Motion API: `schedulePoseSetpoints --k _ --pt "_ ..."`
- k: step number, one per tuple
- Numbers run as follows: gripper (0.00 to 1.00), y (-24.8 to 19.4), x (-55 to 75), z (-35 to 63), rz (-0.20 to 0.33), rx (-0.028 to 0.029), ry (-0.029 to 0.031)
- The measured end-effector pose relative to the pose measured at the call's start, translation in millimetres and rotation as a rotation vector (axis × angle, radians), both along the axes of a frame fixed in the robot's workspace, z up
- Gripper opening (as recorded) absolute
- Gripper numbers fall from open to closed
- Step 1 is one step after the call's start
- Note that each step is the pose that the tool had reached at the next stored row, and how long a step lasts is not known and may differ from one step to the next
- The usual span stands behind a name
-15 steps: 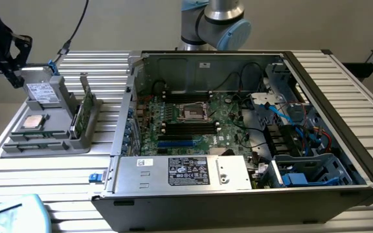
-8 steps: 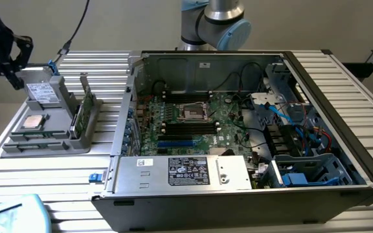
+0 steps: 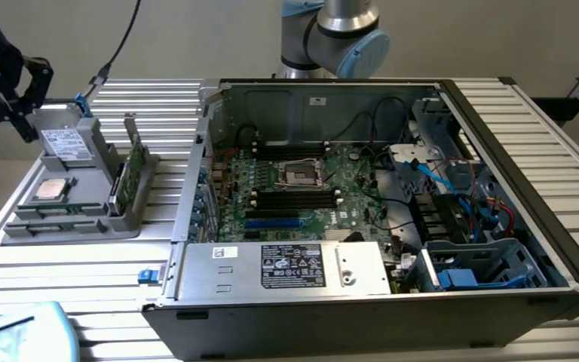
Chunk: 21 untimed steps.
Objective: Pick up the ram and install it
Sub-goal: 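Pick up the ram and move it above insertion slot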
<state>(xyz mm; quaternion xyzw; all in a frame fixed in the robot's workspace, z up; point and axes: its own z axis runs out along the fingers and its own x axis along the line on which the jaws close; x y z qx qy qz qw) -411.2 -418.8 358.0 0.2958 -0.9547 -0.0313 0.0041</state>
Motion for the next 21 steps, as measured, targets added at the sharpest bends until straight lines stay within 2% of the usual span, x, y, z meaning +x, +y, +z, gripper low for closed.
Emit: schedulePoseSetpoints --k 12,21 --pt "0.1 0.0 0.0 -9.5 0.218 0.0006 -0.0001" --pt "0.1 0.0 0.0 -18.6 0.382 0.0035 -0.0003"
